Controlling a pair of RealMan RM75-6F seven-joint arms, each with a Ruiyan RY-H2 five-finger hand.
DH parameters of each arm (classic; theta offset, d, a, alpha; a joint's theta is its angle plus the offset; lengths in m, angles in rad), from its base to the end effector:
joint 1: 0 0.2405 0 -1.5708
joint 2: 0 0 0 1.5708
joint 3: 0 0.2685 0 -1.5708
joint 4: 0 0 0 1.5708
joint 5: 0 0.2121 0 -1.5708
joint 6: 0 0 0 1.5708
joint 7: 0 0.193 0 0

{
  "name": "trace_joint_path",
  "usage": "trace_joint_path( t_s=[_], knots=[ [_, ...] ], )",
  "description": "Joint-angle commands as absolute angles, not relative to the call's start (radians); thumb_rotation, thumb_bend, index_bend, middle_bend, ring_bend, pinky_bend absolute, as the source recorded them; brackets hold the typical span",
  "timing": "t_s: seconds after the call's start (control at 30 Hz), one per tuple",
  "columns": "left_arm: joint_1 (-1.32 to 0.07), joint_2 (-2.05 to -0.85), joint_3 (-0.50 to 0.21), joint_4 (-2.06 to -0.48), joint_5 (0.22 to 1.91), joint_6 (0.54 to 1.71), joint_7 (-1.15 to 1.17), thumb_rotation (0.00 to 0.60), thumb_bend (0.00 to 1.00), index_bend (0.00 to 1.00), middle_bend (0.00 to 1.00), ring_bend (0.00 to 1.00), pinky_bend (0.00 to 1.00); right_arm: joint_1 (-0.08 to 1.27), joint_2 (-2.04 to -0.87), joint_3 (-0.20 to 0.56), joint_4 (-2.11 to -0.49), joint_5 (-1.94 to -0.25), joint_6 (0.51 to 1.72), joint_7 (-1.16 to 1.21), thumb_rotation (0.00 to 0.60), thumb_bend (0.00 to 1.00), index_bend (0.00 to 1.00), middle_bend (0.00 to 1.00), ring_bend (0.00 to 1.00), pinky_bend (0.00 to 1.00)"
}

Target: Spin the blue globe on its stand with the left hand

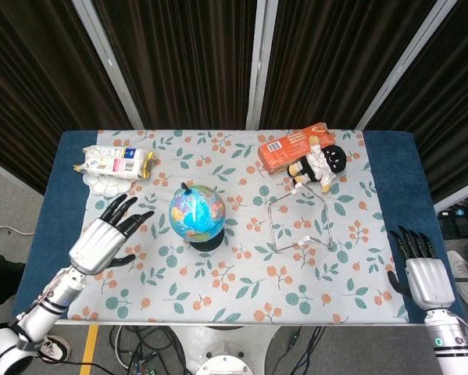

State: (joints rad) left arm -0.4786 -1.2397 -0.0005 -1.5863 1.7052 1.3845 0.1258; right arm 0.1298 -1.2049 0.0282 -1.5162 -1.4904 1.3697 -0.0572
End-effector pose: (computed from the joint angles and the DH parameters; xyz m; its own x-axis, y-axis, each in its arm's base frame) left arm -0.1856 0.3082 0.0844 0.4702 -0.0583 0.8806 0.7212 -0.5498 -0.4215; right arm -0.3366 -0.2411 0.1190 0.4577 -0.1175 0.8813 -0.8890 -0.0436 0.4559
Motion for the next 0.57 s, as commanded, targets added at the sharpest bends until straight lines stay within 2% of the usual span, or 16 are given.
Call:
trace_joint_path(
  t_s=[0.03, 0.57],
  knots=[
    [-0.447, -1.237, 0.003, -1.562, 1.684, 1.412, 0.105, 0.600, 0.06, 0.11, 0.25, 0.00, 0.00, 0.130, -1.204, 0.028, -1.518, -1.490, 1.369, -0.058, 0.600, 0.29, 0.00, 0.00, 0.00, 0.00],
    [-0.217, -1.232, 0.050, -1.397, 1.507, 1.505, -0.034, 0.600, 0.06, 0.12, 0.12, 0.00, 0.00, 0.133, -1.206, 0.028, -1.544, -1.496, 1.372, -0.074, 0.600, 0.29, 0.00, 0.00, 0.00, 0.00]
  ],
)
